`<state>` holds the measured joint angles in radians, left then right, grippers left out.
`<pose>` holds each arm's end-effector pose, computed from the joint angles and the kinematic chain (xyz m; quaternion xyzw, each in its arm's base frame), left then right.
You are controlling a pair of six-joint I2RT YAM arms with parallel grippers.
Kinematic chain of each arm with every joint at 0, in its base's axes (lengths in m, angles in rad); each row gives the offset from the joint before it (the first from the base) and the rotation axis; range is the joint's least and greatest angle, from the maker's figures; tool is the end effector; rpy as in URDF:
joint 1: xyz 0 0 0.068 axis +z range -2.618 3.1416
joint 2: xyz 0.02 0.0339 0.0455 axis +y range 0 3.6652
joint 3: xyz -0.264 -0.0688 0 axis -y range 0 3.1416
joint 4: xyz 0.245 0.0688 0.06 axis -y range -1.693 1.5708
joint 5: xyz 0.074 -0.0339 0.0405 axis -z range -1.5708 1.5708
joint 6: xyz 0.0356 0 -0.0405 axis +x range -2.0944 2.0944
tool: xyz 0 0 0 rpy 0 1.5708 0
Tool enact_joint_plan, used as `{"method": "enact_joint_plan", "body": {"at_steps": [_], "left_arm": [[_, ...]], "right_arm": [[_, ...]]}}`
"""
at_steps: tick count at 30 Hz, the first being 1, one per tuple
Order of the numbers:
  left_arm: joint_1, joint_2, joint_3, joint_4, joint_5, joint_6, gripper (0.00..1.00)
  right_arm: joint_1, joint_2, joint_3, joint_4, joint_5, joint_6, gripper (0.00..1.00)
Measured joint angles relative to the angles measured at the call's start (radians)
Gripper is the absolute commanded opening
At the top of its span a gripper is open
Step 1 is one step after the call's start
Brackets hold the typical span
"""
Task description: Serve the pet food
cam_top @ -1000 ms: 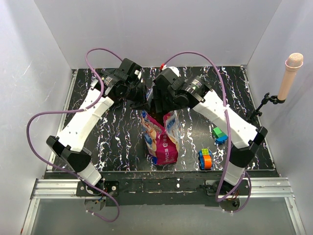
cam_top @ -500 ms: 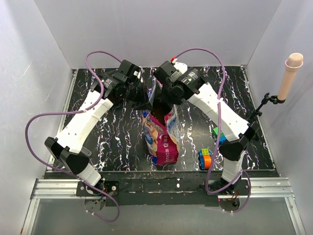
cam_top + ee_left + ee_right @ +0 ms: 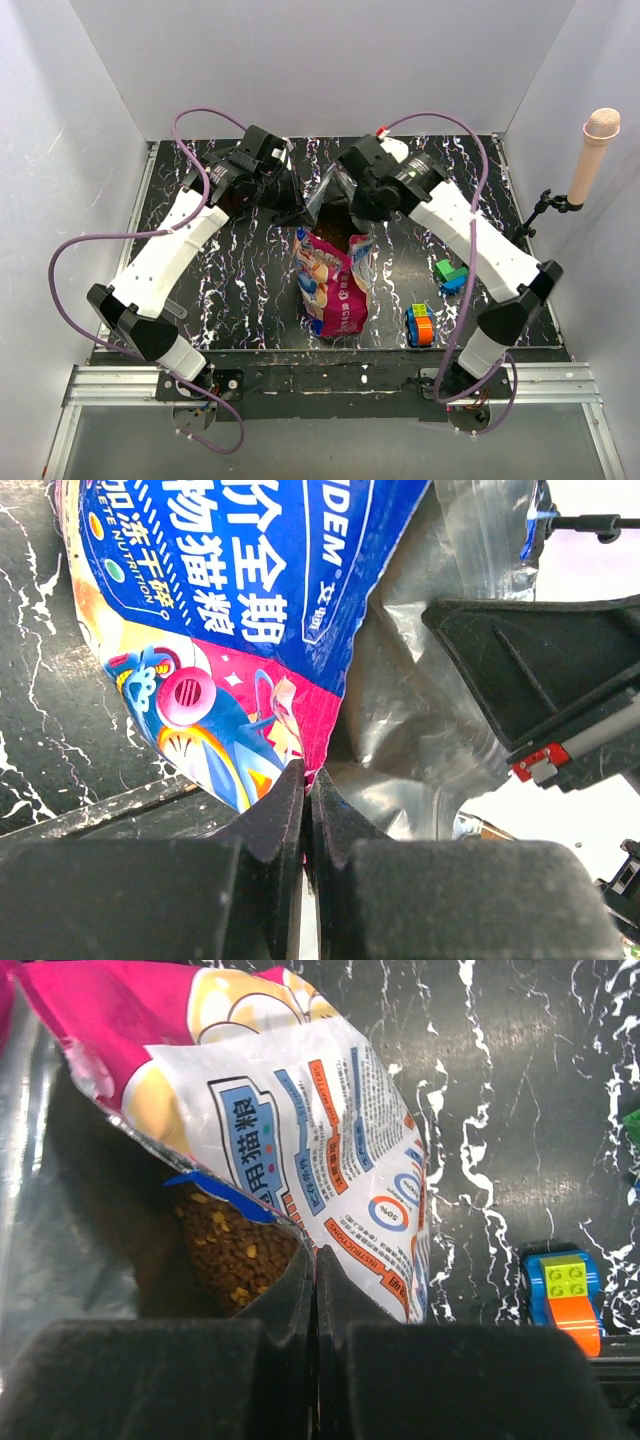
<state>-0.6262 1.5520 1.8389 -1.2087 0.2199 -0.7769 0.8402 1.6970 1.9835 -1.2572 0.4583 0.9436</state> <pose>0.2375 -0.1814 0.4177 -0.0360 0.9420 -0.2840 0.1749 0.2327 0.2361 0.4148 0.1151 0.9256 0.0878 0.3496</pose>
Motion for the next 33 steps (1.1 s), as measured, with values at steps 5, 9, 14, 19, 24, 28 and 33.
{"method": "enact_joint_plan", "body": {"at_steps": [5,9,14,19,24,28,33], "left_arm": [[-0.004,-0.004,-0.001,0.007,0.009,-0.013,0.0],[-0.004,-0.005,-0.015,0.029,0.021,-0.04,0.0],[-0.004,0.033,-0.009,0.08,0.073,-0.115,0.0],[-0.008,0.246,0.22,0.108,0.132,-0.177,0.0],[-0.005,0.421,0.417,0.138,0.077,-0.179,0.0],[0.007,0.368,0.269,0.289,0.05,-0.205,0.0],[0.006,0.112,-0.146,0.406,-0.001,-0.234,0.0]], "right_arm": [[-0.037,-0.111,-0.154,0.058,-0.049,-0.045,0.01],[-0.046,-0.111,-0.148,0.06,-0.047,-0.114,0.01],[-0.122,-0.097,-0.078,0.047,-0.053,-0.273,0.01],[-0.245,0.009,0.109,-0.048,-0.087,-0.478,0.01],[-0.286,0.085,0.257,-0.042,-0.09,-0.697,0.01],[-0.302,0.122,0.36,-0.026,-0.084,-0.82,0.01],[-0.243,0.124,0.323,0.04,-0.091,-0.882,0.01]]}}
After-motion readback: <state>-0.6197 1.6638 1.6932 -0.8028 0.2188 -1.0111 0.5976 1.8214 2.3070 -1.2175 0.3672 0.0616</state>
